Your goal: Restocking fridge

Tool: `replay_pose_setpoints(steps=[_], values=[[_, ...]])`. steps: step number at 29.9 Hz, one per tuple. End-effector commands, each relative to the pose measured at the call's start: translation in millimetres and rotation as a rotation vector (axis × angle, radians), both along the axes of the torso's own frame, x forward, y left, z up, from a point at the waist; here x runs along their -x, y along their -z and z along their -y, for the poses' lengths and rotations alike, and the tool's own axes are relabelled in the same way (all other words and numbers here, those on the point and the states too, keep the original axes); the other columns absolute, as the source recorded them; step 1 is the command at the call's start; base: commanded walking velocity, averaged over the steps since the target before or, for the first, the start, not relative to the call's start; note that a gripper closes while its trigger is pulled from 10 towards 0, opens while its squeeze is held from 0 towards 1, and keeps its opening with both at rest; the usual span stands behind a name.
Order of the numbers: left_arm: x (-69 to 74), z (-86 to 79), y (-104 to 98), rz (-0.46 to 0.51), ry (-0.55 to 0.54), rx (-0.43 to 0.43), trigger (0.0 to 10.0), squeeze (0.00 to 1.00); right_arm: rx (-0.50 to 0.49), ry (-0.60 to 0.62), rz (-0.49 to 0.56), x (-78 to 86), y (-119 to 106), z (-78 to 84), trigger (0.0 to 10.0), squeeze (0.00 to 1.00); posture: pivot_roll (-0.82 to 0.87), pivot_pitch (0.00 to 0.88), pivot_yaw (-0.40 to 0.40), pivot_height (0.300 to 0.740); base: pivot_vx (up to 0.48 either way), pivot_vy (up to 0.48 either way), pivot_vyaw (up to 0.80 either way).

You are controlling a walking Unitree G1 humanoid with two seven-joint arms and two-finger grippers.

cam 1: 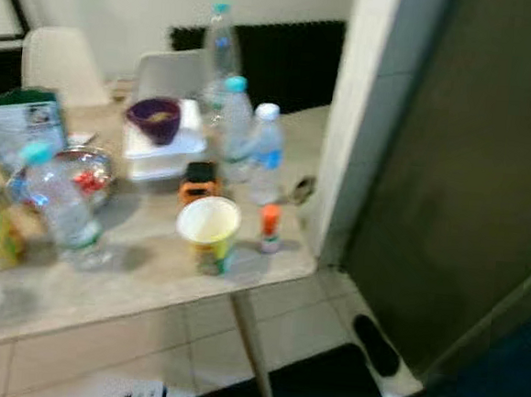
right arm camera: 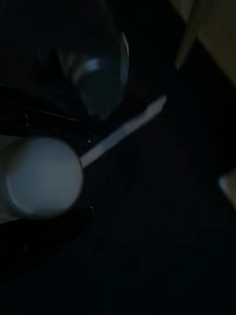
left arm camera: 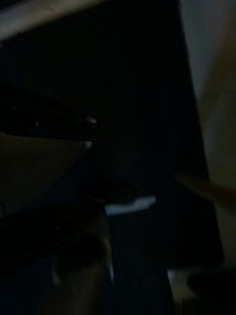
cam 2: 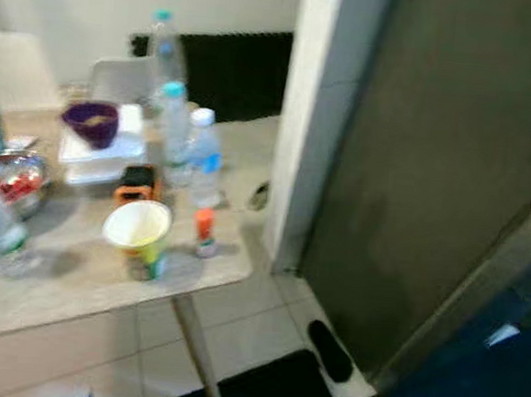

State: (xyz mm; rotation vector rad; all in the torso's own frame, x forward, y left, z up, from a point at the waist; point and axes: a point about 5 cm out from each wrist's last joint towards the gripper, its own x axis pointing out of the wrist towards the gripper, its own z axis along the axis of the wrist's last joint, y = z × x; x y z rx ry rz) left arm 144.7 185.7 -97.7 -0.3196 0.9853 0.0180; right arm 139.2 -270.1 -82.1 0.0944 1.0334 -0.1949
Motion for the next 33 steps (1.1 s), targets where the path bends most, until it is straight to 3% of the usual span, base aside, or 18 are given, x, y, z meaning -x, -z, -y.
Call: replay_pose_setpoints(steps=[1,9,33], values=[[11.3,0.4,4.3,-0.039,0.005,0.0,10.0,0.0,-0.007,0.0,0.006,-0.7,1.0,-3.8,10.0,0.0,-0.02,0.058,-0.001,0.74,0.0,0.0,-0.71],[12.4,0.6,4.7,-0.047,0.013,-0.002,10.0,0.0,-0.013,-0.003,0.016,-3.0,0.5,-5.3,10.0,0.0,-0.02,0.058,-0.001,0.74,0.0,-0.105,-0.09],[12.4,5.8,5.1,-0.047,0.027,0.024,10.0,0.0,-0.023,-0.011,0.03,-5.8,-0.5,-6.3,10.0,0.0,-0.03,0.059,-0.003,0.74,0.0,-0.412,0.0]])
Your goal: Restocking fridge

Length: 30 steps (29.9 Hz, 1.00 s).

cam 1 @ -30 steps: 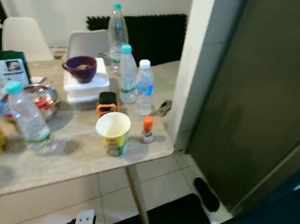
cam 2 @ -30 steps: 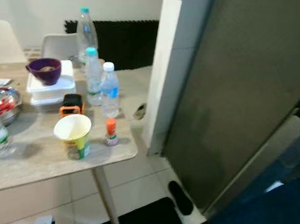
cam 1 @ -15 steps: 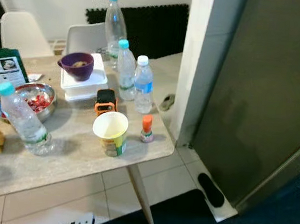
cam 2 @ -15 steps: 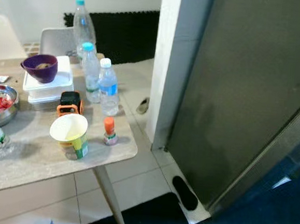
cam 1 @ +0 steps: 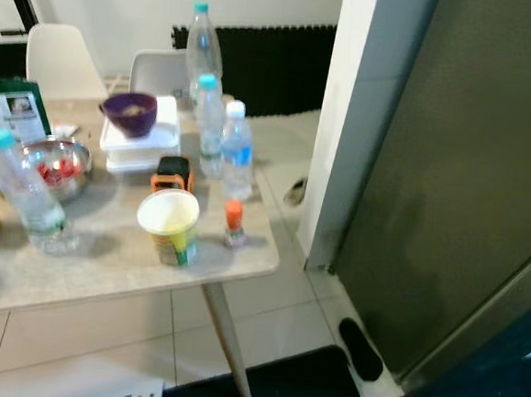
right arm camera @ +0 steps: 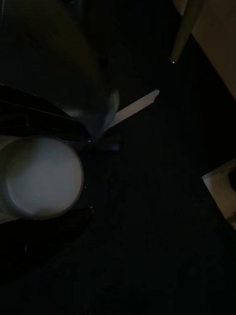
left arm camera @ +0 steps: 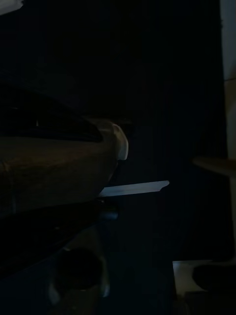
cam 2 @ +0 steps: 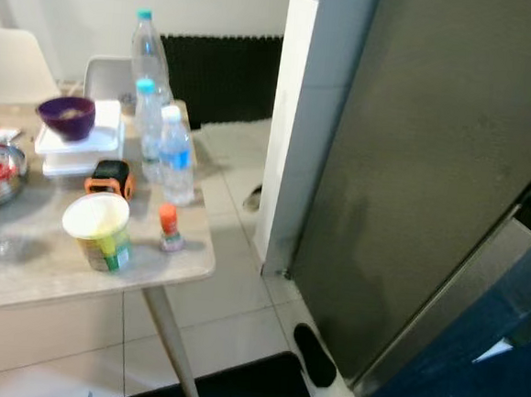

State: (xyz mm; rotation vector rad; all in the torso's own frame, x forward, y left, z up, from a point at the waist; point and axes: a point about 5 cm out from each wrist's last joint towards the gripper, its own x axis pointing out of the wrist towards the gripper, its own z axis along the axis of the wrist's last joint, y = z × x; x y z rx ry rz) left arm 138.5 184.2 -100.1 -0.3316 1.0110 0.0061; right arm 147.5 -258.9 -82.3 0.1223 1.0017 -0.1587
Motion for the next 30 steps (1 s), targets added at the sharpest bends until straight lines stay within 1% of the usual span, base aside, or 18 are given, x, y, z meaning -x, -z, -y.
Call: replay_pose_setpoints(steps=[1,12,19,30], values=[[6.2,4.3,2.7,-0.023,0.019,0.008,10.0,0.0,0.014,0.006,-0.006,2.5,-0.6,4.9,10.0,0.0,-0.03,0.059,-0.003,0.74,0.0,-0.435,0.0],[6.1,5.1,2.7,-0.023,0.021,0.01,10.0,0.0,0.015,0.006,-0.013,3.7,-0.2,5.3,10.0,0.0,-0.03,0.062,-0.004,0.74,0.0,-0.432,0.0],[6.5,5.5,2.9,-0.024,0.022,0.01,10.0,0.0,0.013,0.008,-0.005,2.9,-0.7,5.7,10.0,0.0,-0.03,0.064,-0.003,0.74,0.0,-0.433,-0.72],[6.7,5.6,3.1,-0.026,0.026,0.003,10.0,0.0,0.026,-0.002,-0.003,0.6,-2.3,7.7,10.0,0.0,-0.03,0.059,-0.009,0.74,0.0,-0.432,0.0]])
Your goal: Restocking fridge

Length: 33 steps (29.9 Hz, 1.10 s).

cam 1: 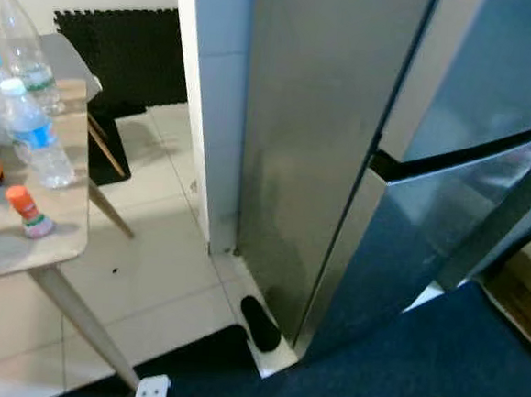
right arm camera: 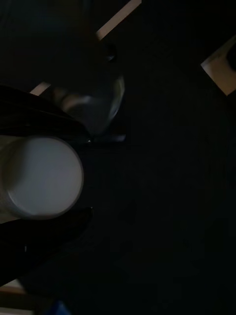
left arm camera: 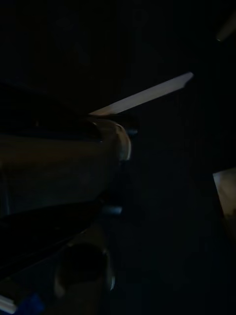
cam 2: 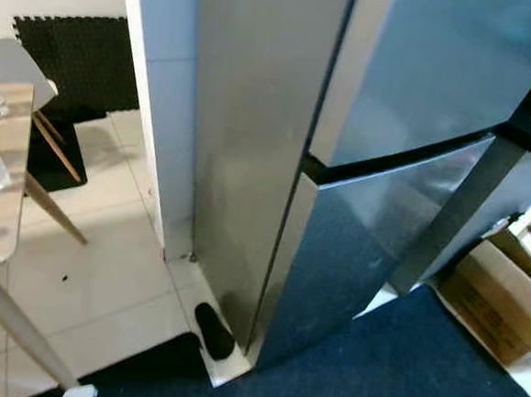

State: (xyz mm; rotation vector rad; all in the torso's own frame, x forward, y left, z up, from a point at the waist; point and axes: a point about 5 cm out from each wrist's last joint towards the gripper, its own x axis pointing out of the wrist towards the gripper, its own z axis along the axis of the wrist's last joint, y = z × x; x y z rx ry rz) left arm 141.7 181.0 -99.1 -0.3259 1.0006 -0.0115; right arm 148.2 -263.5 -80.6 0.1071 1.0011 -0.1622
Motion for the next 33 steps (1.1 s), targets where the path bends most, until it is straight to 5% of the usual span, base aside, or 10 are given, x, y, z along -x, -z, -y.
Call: replay_pose_setpoints(steps=[1,33], values=[[9.7,2.2,4.0,-0.039,0.011,-0.002,10.0,0.0,0.012,0.0,-0.003,1.1,-0.6,3.1,10.0,0.0,-0.03,0.059,-0.009,0.74,0.0,-0.382,0.0],[6.1,-0.2,2.9,-0.029,-0.036,-0.017,10.0,0.0,0.009,-0.011,-0.013,2.6,1.1,0.0,10.0,0.0,-0.04,0.061,-0.007,0.74,0.0,-0.192,0.0]])
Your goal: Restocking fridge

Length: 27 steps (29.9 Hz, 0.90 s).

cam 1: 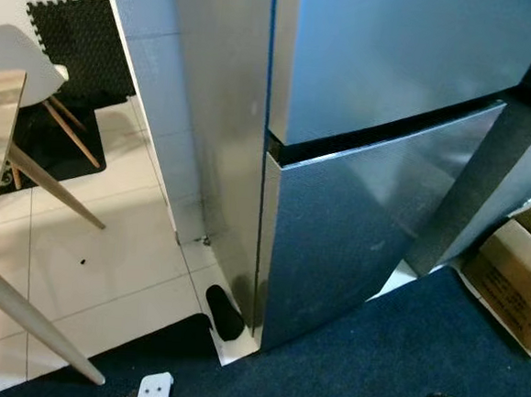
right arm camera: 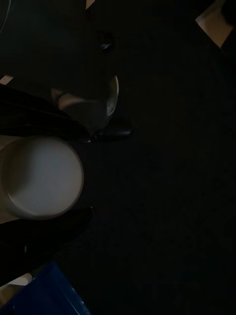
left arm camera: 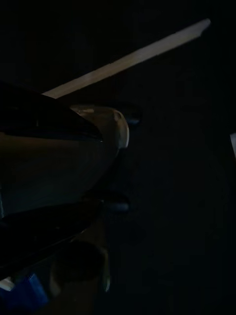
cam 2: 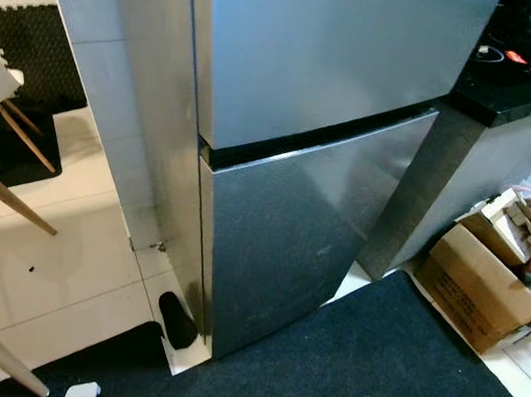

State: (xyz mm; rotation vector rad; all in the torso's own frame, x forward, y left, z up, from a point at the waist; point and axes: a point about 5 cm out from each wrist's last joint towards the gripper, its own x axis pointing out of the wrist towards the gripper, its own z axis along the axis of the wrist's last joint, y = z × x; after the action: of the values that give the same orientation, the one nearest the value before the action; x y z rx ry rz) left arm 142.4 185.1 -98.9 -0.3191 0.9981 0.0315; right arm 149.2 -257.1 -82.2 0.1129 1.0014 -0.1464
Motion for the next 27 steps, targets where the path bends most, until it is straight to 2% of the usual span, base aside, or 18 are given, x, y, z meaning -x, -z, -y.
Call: replay_pose_setpoints(steps=[1,4,9,12,13,14,15,16,17,18,21,22,23,24,25,27], values=[[6.6,3.7,3.0,-0.024,-0.004,0.009,10.0,0.0,0.021,0.0,-0.014,3.6,-0.5,6.3,10.0,0.0,-0.04,0.061,-0.007,0.74,0.0,0.0,0.0],[6.2,2.7,2.8,-0.022,-0.002,-0.002,10.0,0.0,0.021,0.0,-0.014,3.6,-0.5,6.2,10.0,0.0,-0.04,0.061,-0.007,0.74,0.0,0.0,0.0],[-5.5,-7.4,-3.0,0.034,-0.066,-0.035,10.0,0.0,0.021,-0.001,-0.016,4.1,-0.2,6.0,10.0,0.0,-0.04,0.061,-0.007,0.74,0.0,0.0,0.0],[-26.7,-19.7,-14.4,0.131,-0.153,-0.029,10.0,0.0,0.02,-0.005,-0.021,5.7,0.6,5.4,10.0,0.0,-0.04,0.066,-0.006,0.74,0.0,0.0,0.0],[-37.1,-25.1,-20.7,0.182,-0.18,-0.026,10.0,0.2,0.02,-0.007,-0.021,5.6,0.7,5.0,10.0,0.0,-0.04,0.066,-0.006,0.74,0.0,0.0,0.0],[-43.4,-28.3,-24.8,0.213,-0.193,-0.024,10.0,0.2,0.02,-0.008,-0.021,5.5,0.7,4.8,10.0,0.0,-0.04,0.066,-0.006,0.74,0.0,0.0,0.0],[-53.7,-32.7,-31.8,0.265,-0.206,-0.018,10.0,1.0,0.019,-0.009,-0.021,5.3,0.7,4.6,10.0,0.0,-0.04,0.066,-0.006,0.74,0.0,0.0,0.0],[-60.5,-35.6,-36.8,0.3,-0.214,-0.014,10.0,1.0,0.019,-0.011,-0.021,5.2,0.7,4.4,10.0,0.0,-0.04,0.066,-0.006,0.74,0.0,0.0,0.0],[-60.5,-35.6,-36.8,0.3,-0.214,-0.014,10.0,1.0,0.019,-0.011,-0.021,5.2,0.7,4.4,10.0,0.0,-0.04,0.066,-0.006,0.74,0.0,0.0,0.0],[-69.8,-37.9,-43.7,0.351,-0.22,0.012,10.0,1.0,0.019,-0.012,-0.021,5.0,0.7,4.2,10.0,0.0,-0.03,0.068,-0.005,0.74,0.0,0.0,0.0],[-75.8,-39.4,-48.4,0.385,-0.223,0.029,10.0,1.0,0.019,-0.013,-0.021,4.9,0.7,4.0,10.0,0.0,-0.03,0.068,-0.005,0.74,0.0,0.0,0.0],[-108.0,-35.6,-75.1,0.563,-0.137,0.138,10.0,1.0,0.019,-0.017,-0.02,4.4,0.9,2.9,10.0,0.0,-0.03,0.07,-0.003,0.74,0.0,0.0,0.0],[-108.0,-35.6,-75.1,0.563,-0.137,0.138,10.0,1.0,0.019,-0.017,-0.02,4.4,0.9,2.9,10.0,0.0,-0.03,0.07,-0.003,0.74,0.0,0.0,0.0],[-117.7,-32.9,-84.6,0.62,-0.094,0.173,10.0,1.0,0.018,-0.019,-0.02,4.4,1.0,2.5,10.0,0.0,-0.03,0.07,-0.003,0.74,0.0,0.0,0.0],[-117.7,-32.9,-84.6,0.62,-0.094,0.173,10.0,1.0,0.018,-0.019,-0.02,4.4,1.0,2.5,10.0,0.0,-0.03,0.07,-0.003,0.74,0.0,0.0,0.0],[-134.0,-23.9,-101.7,0.716,0.024,0.231,10.0,1.0,0.018,-0.02,-0.021,4.7,1.3,1.9,10.0,0.0,-0.03,0.076,0.0,0.74,0.0,0.0,0.0]])
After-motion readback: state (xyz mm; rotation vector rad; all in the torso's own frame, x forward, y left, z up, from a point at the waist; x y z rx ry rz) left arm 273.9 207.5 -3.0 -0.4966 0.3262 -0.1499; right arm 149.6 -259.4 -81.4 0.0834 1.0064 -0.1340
